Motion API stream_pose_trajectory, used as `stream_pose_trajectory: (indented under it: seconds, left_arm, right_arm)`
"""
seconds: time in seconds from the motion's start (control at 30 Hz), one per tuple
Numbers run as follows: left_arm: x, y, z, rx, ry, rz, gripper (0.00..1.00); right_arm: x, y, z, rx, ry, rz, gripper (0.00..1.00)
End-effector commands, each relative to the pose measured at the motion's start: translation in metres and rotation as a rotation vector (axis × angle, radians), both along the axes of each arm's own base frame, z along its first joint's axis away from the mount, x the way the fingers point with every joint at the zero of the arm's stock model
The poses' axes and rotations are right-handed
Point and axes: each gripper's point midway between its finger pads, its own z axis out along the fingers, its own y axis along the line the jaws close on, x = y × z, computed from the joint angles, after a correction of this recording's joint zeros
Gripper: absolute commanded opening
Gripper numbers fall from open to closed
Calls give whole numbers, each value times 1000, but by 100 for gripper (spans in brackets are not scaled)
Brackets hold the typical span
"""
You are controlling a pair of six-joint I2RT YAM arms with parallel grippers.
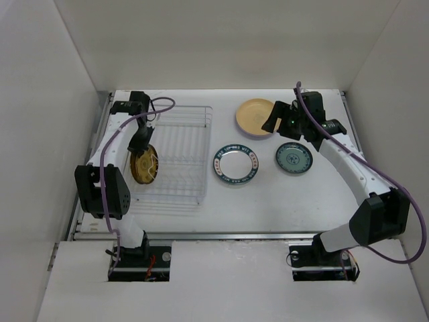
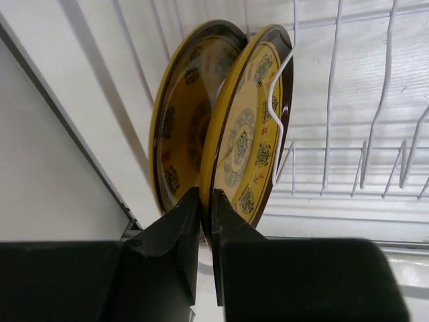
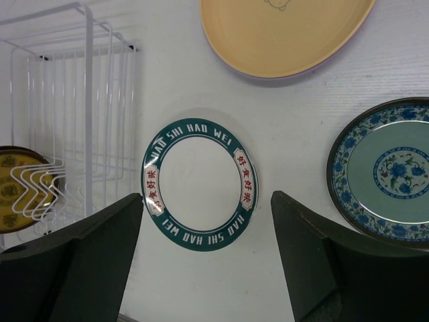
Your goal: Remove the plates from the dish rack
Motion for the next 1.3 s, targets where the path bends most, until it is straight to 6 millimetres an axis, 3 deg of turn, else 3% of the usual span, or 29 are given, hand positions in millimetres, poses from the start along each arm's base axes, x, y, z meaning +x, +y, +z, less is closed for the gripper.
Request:
stream_pose_trajectory:
  seconds: [0.0,0.2,0.23,0.27,0.3,0.33,0.37,0.4,0.47,0.5,0.67,0.83,1.03,1.07,1.2,1.23,1.27]
  left_arm:
    - [3,-14,37,-70,-71,4,0]
    - [23,-25,145,-156,-420,1,0]
    - [23,-32,158,-200,-458,-7,0]
    - [24,-36,185,-227,-542,-25,0]
    - [24,-40,196,-255,-581,-30,0]
    - [19,-49,207,-306,-606,-45,0]
    - [22,-55,213,-336,-626,-66,0]
    - [21,-62,213,-374,-620,-76,0]
    - [11,-89,214,-515,-574,-159,0]
    - [13,-99,205,-563,-524,-178,0]
    - [3,-143,178,-807,-324,-281,0]
    - [2,-161,169,-931,-212,-317,0]
    - [-3,-171,176,-1009,-184,-334,0]
    - [-4,-172,177,-1017,-187,-350,0]
    - [-9,-173,175,-1031,-165,-360,0]
    - [-12,-176,174,-1031,-155,-372,0]
    - [-15,-176,170,-1032,-134,-360,0]
  right_arm:
    - [-3,-3,18,-2,-50,4,83]
    - [-10,20,36,15,-116,163,83]
    - [-18,34,40,46,-125,238,83]
    - [-24,45,46,66,-156,293,83]
    - [-29,51,53,81,-188,348,83]
    - [-46,74,62,152,-227,470,84]
    - [-58,83,57,182,-203,530,84]
    - [-60,94,74,216,-282,588,85]
    - [-78,119,85,310,-299,676,92]
    - [-76,128,95,339,-354,701,92]
    - [-77,168,97,418,-361,778,93]
    - [-76,198,95,448,-351,835,93]
    - [-66,210,78,481,-282,798,84]
    - [-62,209,77,472,-288,773,81]
    - [-57,211,70,489,-254,749,53]
    - [-55,212,74,498,-260,735,26]
    - [-55,212,74,504,-254,732,12]
